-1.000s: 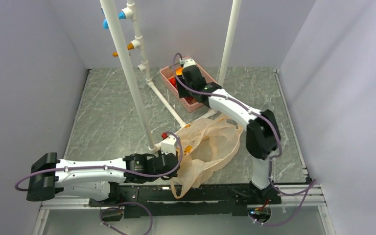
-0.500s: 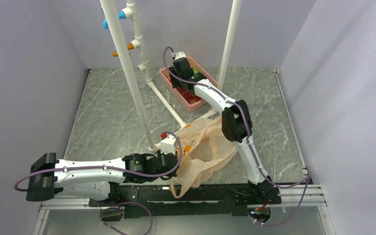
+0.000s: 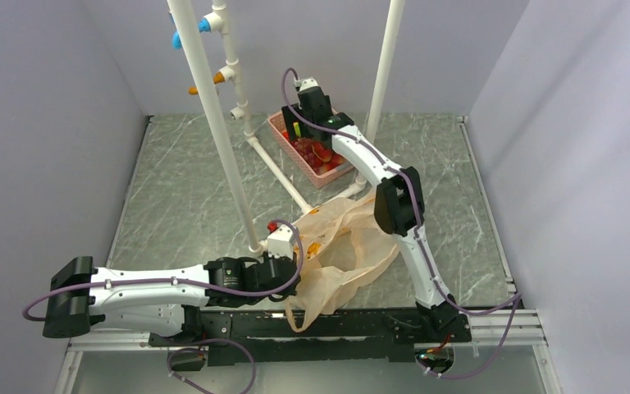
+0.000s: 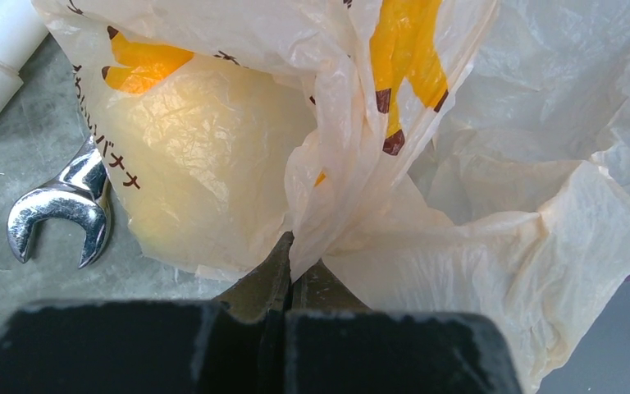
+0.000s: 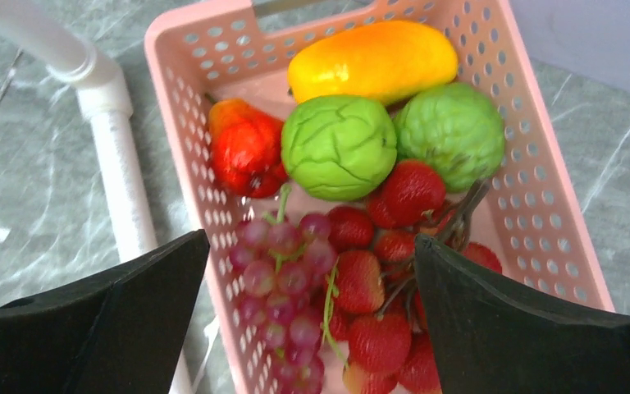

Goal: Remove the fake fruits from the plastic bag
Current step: Place the fake fruit in the bin, then adjust the plastic bag at the center of the board.

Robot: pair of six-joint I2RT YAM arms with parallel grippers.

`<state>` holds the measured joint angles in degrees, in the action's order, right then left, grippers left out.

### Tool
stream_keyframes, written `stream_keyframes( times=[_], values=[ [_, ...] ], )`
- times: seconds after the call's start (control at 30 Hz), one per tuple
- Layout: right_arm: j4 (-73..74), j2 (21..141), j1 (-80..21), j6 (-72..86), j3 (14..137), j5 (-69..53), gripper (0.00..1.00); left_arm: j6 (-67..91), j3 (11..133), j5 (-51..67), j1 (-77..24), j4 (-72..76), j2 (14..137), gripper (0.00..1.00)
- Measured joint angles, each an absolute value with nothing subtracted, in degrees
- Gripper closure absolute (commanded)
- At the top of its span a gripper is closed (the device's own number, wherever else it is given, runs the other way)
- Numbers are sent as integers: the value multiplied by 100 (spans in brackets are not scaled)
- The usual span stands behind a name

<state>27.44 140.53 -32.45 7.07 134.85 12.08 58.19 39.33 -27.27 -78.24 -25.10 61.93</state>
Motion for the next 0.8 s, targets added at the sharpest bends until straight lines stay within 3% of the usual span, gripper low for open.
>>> stream_keyframes(
  times=[0.23, 0.57, 0.8],
  values=[
    [2956, 12490, -3441, 965, 11830, 884, 1, 5933, 3920, -2724, -7824, -2451, 6193, 100],
    [2718, 9131, -4541, 1463, 8853, 869, 0, 5970, 3924, -2847, -7824, -2615, 6149, 100],
    [2526, 6458, -4565, 1874, 6718, 504, 2, 5924, 4211, -3006, -7824, -2801, 6117, 100]
  ],
)
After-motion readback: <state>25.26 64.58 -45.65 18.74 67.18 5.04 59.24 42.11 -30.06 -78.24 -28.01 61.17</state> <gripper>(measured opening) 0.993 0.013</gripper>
